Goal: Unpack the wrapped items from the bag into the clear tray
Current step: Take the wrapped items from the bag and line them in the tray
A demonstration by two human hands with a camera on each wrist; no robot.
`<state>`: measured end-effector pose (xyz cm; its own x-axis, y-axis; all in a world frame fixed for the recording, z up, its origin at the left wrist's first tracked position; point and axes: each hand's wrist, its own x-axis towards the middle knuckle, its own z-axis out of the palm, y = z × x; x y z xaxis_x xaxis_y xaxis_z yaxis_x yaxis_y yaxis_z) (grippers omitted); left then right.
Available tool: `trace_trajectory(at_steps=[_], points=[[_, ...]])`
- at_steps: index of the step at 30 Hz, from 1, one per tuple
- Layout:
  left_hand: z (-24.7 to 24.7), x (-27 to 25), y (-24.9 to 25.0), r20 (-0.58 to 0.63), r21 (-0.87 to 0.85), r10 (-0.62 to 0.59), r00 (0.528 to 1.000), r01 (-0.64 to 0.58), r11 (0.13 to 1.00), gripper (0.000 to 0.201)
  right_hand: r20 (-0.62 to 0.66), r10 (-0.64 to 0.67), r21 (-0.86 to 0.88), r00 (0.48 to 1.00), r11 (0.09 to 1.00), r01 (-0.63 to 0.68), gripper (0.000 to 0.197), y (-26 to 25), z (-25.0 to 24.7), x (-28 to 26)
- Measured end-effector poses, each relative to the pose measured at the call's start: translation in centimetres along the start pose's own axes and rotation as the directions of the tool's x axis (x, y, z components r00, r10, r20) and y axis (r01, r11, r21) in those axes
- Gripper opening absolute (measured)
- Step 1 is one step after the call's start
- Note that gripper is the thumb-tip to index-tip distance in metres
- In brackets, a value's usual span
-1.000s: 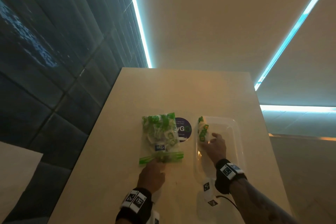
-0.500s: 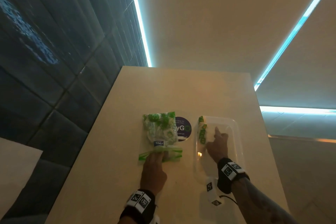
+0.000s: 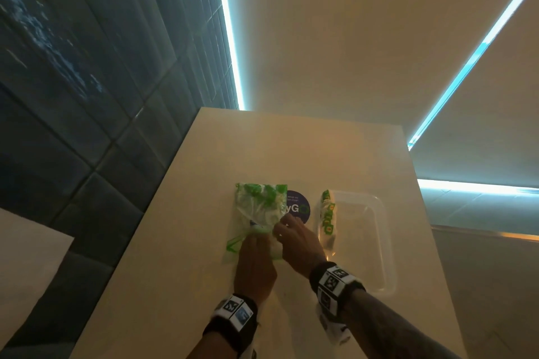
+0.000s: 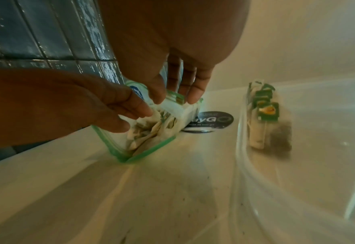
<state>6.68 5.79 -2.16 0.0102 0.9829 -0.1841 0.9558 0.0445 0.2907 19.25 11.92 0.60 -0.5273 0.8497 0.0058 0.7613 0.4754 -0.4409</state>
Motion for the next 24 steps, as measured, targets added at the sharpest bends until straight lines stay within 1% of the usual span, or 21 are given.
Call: trace_trajectory(at_steps=[2,3,4,6,7,8,10,11,12,13,14,16,17,18,19,21,22,23,24], points=[[-0.7,0.7,0.6,0.126,0.118,-0.019,0.992,0.004,0.993,0.039,0.002,-0.057,-0.023,0.998,0.998,0.057,0.027,-0.1,-0.8,0.3],[-1.4,1.2,0.8,0.142,0.190,0.002,0.990,-0.029,0.981,0.040,0.014,-0.076,-0.031,0.997,0.997,0.077,0.029,-0.1,-1.3,0.4],[-2.3,1.8,1.0,0.210,0.230,0.019,0.978,-0.068,0.971,0.041,0.028,-0.094,-0.036,0.995,0.995,0.095,0.032,-0.2,-1.7,0.5],[-2.5,3.6,0.4,0.292,0.265,0.066,0.954,-0.147,0.953,0.041,0.048,-0.121,-0.049,0.992,0.991,0.123,0.038,-0.3,-2.2,0.4],[-2.6,4.5,0.1,0.334,0.238,0.068,0.940,-0.154,0.959,0.048,0.053,-0.126,-0.052,0.991,0.990,0.129,0.042,-0.2,-2.3,0.2],[-3.0,5.2,0.1,0.366,0.242,0.058,0.929,-0.156,0.958,0.061,0.054,-0.131,-0.057,0.990,0.989,0.134,0.045,-0.2,-2.4,0.1],[-4.7,5.6,1.0,0.333,0.227,0.106,0.937,-0.189,0.955,0.082,0.053,-0.127,-0.082,0.990,0.988,0.131,0.042,0.0,-2.3,-0.1],[-5.6,5.6,1.6,0.295,0.225,0.143,0.945,-0.214,0.951,0.087,0.056,-0.109,-0.100,0.992,0.988,0.114,0.036,0.0,-2.4,-0.2],[-6.5,5.4,2.2,0.272,0.235,0.155,0.950,-0.222,0.946,0.088,0.059,-0.086,-0.116,0.995,0.989,0.092,0.029,-0.1,-2.5,-0.3],[-7.2,5.1,2.8,0.287,0.228,0.144,0.947,-0.213,0.950,0.085,0.058,-0.063,-0.122,0.996,0.990,0.069,0.023,-0.1,-2.5,-0.4],[-7.6,4.8,3.3,0.328,0.200,0.115,0.938,-0.188,0.961,0.079,0.063,-0.032,-0.119,0.997,0.992,0.040,0.018,-0.2,-2.6,-0.6],[-6.9,4.8,3.1,0.460,0.131,-0.001,0.888,-0.067,0.989,0.059,0.086,0.034,-0.099,0.996,0.995,-0.026,0.012,-0.3,-2.5,-0.7],[-6.1,5.1,2.7,0.496,0.094,-0.033,0.868,-0.016,0.995,0.051,0.092,0.061,-0.083,0.994,0.995,-0.054,0.011,-0.4,-2.5,-0.7],[-5.3,5.1,2.2,0.483,0.079,-0.038,0.875,-0.001,0.997,0.048,0.093,0.084,-0.067,0.992,0.995,-0.078,0.012,-0.6,-2.4,-0.7],[-4.8,4.9,1.7,0.438,0.060,-0.033,0.898,0.008,0.998,0.048,0.085,0.103,-0.050,0.991,0.994,-0.099,0.014,-0.7,-2.4,-0.7],[-4.3,4.0,1.3,0.353,-0.019,0.010,0.936,-0.004,1.000,0.054,0.074,0.144,-0.017,0.987,0.990,-0.143,0.017,-0.9,-2.2,-0.5],[-3.9,3.5,1.2,0.320,-0.058,0.019,0.947,0.000,0.998,0.057,0.068,0.160,0.000,0.985,0.987,-0.160,0.017,-0.9,-2.1,-0.4],[-3.5,3.1,0.9,0.279,-0.095,0.025,0.960,0.001,0.995,0.054,0.064,0.176,0.013,0.982,0.984,-0.178,0.016,-0.9,-2.0,-0.3],[-3.5,2.7,0.8,0.246,-0.126,0.028,0.969,0.004,0.992,0.044,0.060,0.193,0.022,0.979,0.981,-0.195,0.015,-0.9,-1.9,-0.2]])
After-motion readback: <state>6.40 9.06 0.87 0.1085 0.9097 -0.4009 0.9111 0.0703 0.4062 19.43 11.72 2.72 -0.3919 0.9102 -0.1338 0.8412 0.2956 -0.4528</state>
